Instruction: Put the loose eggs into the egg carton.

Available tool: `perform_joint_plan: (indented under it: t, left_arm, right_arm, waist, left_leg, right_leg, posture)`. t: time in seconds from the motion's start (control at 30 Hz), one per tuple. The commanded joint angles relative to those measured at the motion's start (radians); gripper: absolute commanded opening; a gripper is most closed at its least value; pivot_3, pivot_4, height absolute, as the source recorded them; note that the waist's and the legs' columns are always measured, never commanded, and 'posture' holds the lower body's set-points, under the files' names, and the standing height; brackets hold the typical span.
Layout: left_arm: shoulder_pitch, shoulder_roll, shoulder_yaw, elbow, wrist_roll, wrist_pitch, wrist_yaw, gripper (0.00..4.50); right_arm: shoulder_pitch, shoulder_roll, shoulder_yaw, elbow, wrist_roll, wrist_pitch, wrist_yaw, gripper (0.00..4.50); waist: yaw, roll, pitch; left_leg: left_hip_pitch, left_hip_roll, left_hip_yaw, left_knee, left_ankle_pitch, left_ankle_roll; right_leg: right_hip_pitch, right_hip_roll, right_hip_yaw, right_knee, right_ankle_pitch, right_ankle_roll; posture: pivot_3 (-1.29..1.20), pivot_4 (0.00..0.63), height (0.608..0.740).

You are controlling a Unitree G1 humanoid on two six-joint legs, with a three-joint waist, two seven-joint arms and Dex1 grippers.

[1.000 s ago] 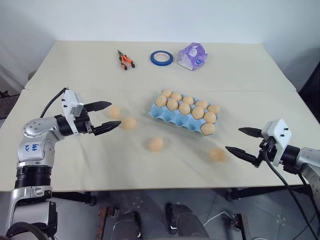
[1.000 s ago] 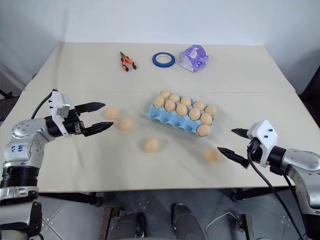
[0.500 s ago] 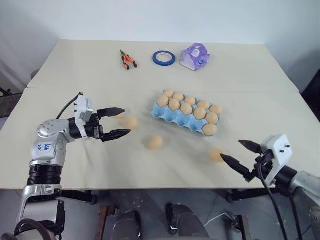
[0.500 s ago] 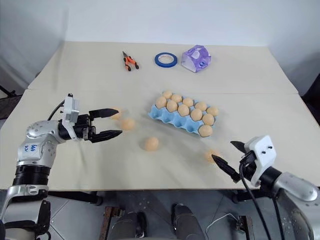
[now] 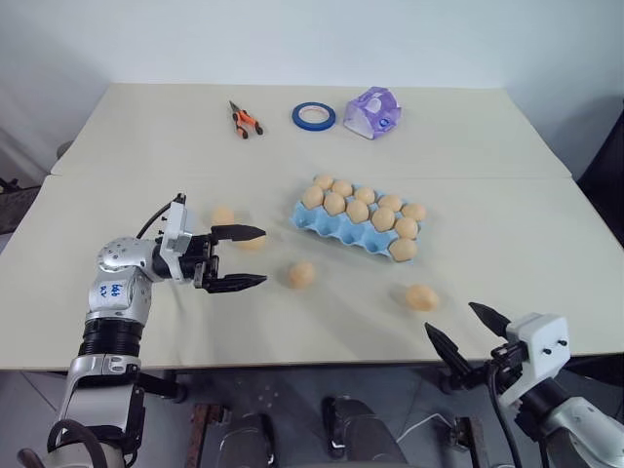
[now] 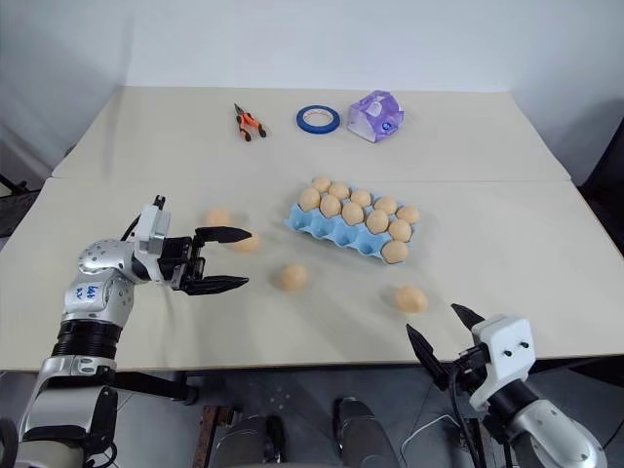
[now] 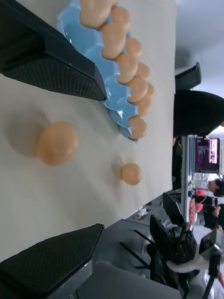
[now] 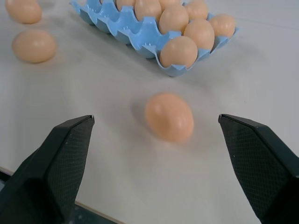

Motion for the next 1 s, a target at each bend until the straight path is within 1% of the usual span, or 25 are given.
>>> perform_joint_plan:
  t: [0.03, 0.17, 0.27, 0.47, 0.53, 0.63, 0.73, 0.77, 0.83, 0.9, 1.0]
  left_arm:
    - [0.0, -0.005, 0.025, 0.004, -0.023, -0.034, -0.02, 4.47]
    - [0.035, -0.001, 0.031, -0.008, -0.028, -0.046, -0.027, 4.47]
    - [0.053, 0.009, 0.043, -0.016, -0.031, -0.04, -0.011, 4.47]
    - [0.118, 0.054, 0.091, -0.046, -0.042, -0.039, 0.005, 4.47]
    - [0.15, 0.071, 0.107, -0.065, -0.045, -0.033, 0.009, 4.47]
    - [0.19, 0.091, 0.127, -0.097, -0.05, -0.017, 0.024, 4.5]
    - [0.209, 0.098, 0.143, -0.117, -0.051, -0.013, 0.055, 4.5]
    - [0.214, 0.099, 0.149, -0.122, -0.051, -0.012, 0.065, 4.5]
    - [0.221, 0.101, 0.159, -0.132, -0.051, -0.01, 0.083, 4.5]
    - [0.229, 0.106, 0.168, -0.142, -0.053, -0.007, 0.1, 4.5]
    - [0.251, 0.112, 0.183, -0.168, -0.064, 0.006, 0.125, 4.5]
  right_arm:
    - [-0.085, 0.014, 0.054, 0.077, -0.036, -0.021, -0.034, 4.5]
    - [-0.208, 0.017, 0.094, 0.216, -0.074, -0.025, -0.05, 4.5]
    - [-0.274, 0.001, 0.108, 0.306, -0.088, -0.018, -0.04, 4.5]
    - [-0.329, -0.033, 0.122, 0.382, -0.101, -0.02, -0.011, 4.5]
    - [-0.338, -0.034, 0.124, 0.391, -0.103, -0.017, -0.01, 4.5]
    - [-0.334, -0.032, 0.123, 0.392, -0.103, -0.037, -0.001, 3.91]
    - [-0.336, -0.032, 0.121, 0.394, -0.104, -0.052, 0.004, 2.87]
    - [-0.341, -0.032, 0.12, 0.396, -0.103, -0.052, 0.004, 2.45]
    - [-0.348, -0.037, 0.119, 0.393, -0.101, -0.051, 0.01, 1.87]
    - [-0.358, -0.048, 0.116, 0.375, -0.098, -0.047, 0.017, 1.65]
    - [-0.424, -0.064, 0.097, 0.328, -0.075, 0.006, -0.009, 1.62]
  waist:
    - [0.0, 0.0, 0.0]
    - [0.001, 0.0, 0.0]
    - [0.002, 0.0, 0.0]
    - [0.001, 0.0, 0.0]
    - [-0.001, 0.0, 0.0]
    - [0.001, 0.0, 0.0]
    - [0.002, 0.0, 0.0]
    - [0.002, 0.0, 0.0]
    - [0.002, 0.0, 0.0]
    - [0.002, 0.0, 0.0]
    - [-0.003, 0.0, 0.0]
  left_leg:
    - [0.0, 0.0, 0.0, 0.0, 0.0, 0.0]
    - [0.0, 0.0, 0.0, 0.0, 0.0, 0.0]
    - [-0.001, 0.0, -0.001, -0.001, 0.0, 0.0]
    - [0.0, 0.001, -0.001, -0.002, 0.001, 0.001]
    - [0.0, 0.001, -0.002, -0.003, 0.001, 0.001]
    - [0.0, 0.002, -0.003, -0.003, 0.001, -0.001]
    - [0.0, 0.002, -0.003, -0.004, -0.001, -0.004]
    - [0.0, 0.001, -0.003, -0.004, -0.001, -0.004]
    - [0.0, 0.001, -0.003, -0.003, -0.001, -0.004]
    - [0.0, 0.001, -0.003, -0.003, -0.001, -0.004]
    - [0.0, 0.001, -0.002, -0.003, -0.001, -0.004]
  right_leg:
    - [0.0, 0.0, 0.0, 0.0, 0.0, 0.0]
    - [0.0, 0.0, 0.0, 0.0, 0.0, 0.0]
    - [-0.001, 0.0, -0.001, 0.0, 0.0, 0.0]
    - [-0.001, 0.001, -0.001, 0.003, 0.0, 0.001]
    - [-0.002, 0.001, -0.002, 0.003, 0.003, 0.006]
    - [-0.002, 0.001, -0.003, 0.004, 0.003, 0.006]
    - [-0.002, 0.001, -0.003, 0.003, 0.002, 0.004]
    - [-0.002, 0.001, -0.003, 0.003, 0.001, 0.003]
    - [-0.002, 0.0, -0.003, 0.003, 0.001, 0.002]
    - [-0.002, 0.0, -0.003, 0.003, 0.001, 0.002]
    - [-0.002, 0.0, -0.002, 0.003, 0.001, 0.002]
  posture:
    - [0.0, 0.15, 0.74]
    - [0.0, 0.15, 0.74]
    - [0.0, 0.15, 0.74]
    - [0.0, 0.15, 0.74]
    - [0.0, 0.15, 0.74]
    - [0.0, 0.15, 0.74]
    - [0.0, 0.15, 0.74]
    - [0.0, 0.15, 0.74]
    - [0.0, 0.15, 0.74]
    - [0.0, 0.15, 0.74]
    - [0.0, 0.15, 0.74]
